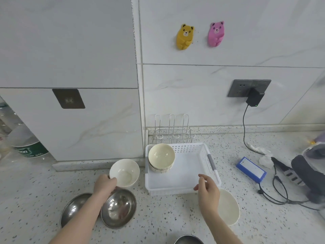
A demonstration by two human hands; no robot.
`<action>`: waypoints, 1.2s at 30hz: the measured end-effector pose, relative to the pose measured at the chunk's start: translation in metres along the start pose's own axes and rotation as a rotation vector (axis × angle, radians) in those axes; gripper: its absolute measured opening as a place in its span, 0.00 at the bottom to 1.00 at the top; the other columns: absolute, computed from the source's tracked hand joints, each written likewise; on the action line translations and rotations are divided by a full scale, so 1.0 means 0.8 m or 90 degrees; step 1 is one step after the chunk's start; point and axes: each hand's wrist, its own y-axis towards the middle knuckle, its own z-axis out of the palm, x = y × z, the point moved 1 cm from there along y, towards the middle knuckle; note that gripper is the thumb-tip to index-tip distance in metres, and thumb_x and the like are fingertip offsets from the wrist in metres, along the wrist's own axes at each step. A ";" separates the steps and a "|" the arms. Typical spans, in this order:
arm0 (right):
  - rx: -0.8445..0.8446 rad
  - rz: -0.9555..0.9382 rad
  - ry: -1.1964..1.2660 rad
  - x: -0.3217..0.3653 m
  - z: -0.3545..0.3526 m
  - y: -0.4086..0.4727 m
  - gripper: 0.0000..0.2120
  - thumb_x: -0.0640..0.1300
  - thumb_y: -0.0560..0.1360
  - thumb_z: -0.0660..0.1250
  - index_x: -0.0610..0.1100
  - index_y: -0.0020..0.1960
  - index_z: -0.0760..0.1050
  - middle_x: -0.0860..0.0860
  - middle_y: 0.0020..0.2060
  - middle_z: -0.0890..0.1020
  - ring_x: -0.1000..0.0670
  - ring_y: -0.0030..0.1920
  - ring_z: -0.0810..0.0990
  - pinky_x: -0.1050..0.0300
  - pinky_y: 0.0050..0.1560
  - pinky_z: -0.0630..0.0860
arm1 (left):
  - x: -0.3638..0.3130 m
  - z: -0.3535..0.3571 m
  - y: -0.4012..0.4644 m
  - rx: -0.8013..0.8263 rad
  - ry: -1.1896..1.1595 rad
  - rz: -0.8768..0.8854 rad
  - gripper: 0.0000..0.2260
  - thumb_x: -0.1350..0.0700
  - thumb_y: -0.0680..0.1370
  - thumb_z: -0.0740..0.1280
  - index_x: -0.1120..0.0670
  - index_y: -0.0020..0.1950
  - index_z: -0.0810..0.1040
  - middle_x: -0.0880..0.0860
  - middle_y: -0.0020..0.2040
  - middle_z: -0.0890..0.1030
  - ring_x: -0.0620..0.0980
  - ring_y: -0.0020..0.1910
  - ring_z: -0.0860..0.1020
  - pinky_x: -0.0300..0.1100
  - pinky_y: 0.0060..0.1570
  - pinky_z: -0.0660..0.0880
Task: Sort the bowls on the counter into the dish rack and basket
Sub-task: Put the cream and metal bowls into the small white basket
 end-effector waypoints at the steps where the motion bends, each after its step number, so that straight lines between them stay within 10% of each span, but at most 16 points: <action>1: -0.003 0.012 0.010 -0.001 -0.006 0.000 0.10 0.44 0.80 0.59 0.52 0.53 0.78 0.51 0.31 0.82 0.54 0.32 0.77 0.59 0.34 0.71 | 0.001 0.000 -0.004 -0.015 -0.010 0.010 0.07 0.64 0.73 0.62 0.64 0.45 0.79 0.62 0.37 0.84 0.60 0.36 0.81 0.45 0.35 0.74; 12: 0.012 0.207 0.023 -0.009 -0.084 0.039 0.10 0.41 0.79 0.60 0.45 0.58 0.77 0.49 0.42 0.84 0.46 0.40 0.72 0.48 0.46 0.69 | -0.012 -0.016 -0.057 -0.072 -0.200 0.023 0.04 0.63 0.77 0.62 0.58 0.49 0.75 0.58 0.36 0.84 0.50 0.27 0.70 0.38 0.26 0.65; 20: 0.003 0.261 -0.240 -0.050 -0.142 0.046 0.26 0.48 0.77 0.62 0.44 0.73 0.64 0.43 0.67 0.73 0.42 0.58 0.76 0.43 0.57 0.76 | -0.043 0.020 -0.128 -0.034 -0.280 -0.006 0.05 0.64 0.78 0.61 0.58 0.46 0.76 0.61 0.38 0.84 0.46 0.24 0.61 0.35 0.18 0.59; 25: 0.219 0.275 -0.362 -0.079 -0.157 0.045 0.24 0.50 0.75 0.60 0.42 0.70 0.68 0.45 0.55 0.80 0.46 0.49 0.78 0.48 0.53 0.77 | -0.059 0.054 -0.157 -0.018 -0.298 0.006 0.05 0.63 0.78 0.62 0.62 0.48 0.77 0.61 0.37 0.85 0.44 0.19 0.60 0.33 0.17 0.58; 36: 0.239 0.202 -0.241 -0.060 -0.186 0.035 0.07 0.44 0.70 0.63 0.47 0.45 0.79 0.49 0.25 0.83 0.53 0.25 0.72 0.61 0.30 0.67 | -0.099 0.117 -0.204 0.014 -0.265 0.053 0.05 0.64 0.79 0.62 0.62 0.51 0.77 0.62 0.38 0.84 0.44 0.20 0.62 0.33 0.18 0.59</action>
